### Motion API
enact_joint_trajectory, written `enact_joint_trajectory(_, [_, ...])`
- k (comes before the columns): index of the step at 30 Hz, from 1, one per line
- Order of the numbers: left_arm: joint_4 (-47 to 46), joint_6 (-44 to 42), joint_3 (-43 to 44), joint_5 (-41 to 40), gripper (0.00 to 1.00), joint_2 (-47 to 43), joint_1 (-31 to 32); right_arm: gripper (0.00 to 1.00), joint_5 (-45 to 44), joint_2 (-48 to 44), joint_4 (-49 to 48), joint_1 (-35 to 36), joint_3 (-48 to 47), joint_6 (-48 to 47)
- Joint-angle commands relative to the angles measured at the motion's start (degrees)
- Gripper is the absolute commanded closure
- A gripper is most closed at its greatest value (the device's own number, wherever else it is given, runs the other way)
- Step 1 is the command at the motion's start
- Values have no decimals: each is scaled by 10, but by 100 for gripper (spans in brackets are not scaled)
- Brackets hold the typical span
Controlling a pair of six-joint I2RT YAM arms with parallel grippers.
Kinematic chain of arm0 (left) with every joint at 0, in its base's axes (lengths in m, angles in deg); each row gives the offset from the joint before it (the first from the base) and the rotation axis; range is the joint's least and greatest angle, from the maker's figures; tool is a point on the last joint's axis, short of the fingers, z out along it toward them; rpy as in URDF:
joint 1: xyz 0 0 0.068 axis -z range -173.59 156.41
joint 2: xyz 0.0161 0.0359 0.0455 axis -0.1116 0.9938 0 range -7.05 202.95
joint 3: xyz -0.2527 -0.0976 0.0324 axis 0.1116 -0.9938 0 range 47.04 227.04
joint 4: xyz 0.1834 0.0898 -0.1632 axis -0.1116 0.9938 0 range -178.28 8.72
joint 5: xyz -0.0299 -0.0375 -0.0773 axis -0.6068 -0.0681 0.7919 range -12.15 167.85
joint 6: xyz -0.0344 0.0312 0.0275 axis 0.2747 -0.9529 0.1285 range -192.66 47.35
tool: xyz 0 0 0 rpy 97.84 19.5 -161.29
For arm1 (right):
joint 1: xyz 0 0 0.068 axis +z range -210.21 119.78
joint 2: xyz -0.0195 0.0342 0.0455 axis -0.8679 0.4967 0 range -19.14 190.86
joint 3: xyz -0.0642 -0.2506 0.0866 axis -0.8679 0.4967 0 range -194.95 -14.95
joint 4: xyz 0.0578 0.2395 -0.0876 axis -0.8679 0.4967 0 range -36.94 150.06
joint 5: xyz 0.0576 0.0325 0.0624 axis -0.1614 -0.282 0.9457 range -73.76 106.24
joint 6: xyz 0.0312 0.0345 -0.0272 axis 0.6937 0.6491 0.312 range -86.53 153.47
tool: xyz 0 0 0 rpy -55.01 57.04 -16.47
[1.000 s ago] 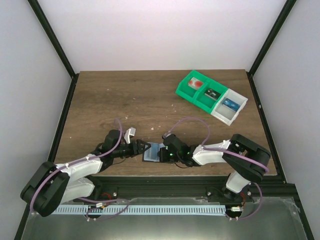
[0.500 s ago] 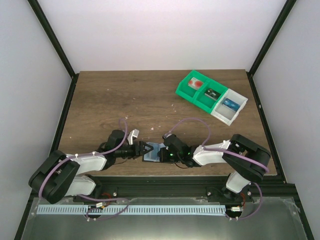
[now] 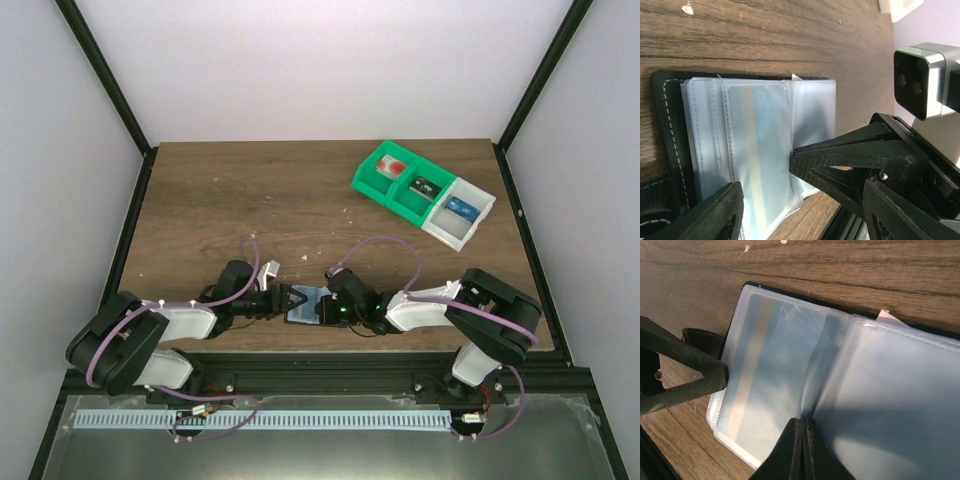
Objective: Take the credit cards out of the card holder
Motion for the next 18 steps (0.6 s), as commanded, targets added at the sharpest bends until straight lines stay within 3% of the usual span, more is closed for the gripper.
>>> enact_joint_trajectory(1, [-3,-14,7,2,32,4,2,99,12,3,36,4,13,2])
enact_joint_trajectory(18, [9,-19,-4,-12,32,-10,3,100,3,0,41,4,17,1])
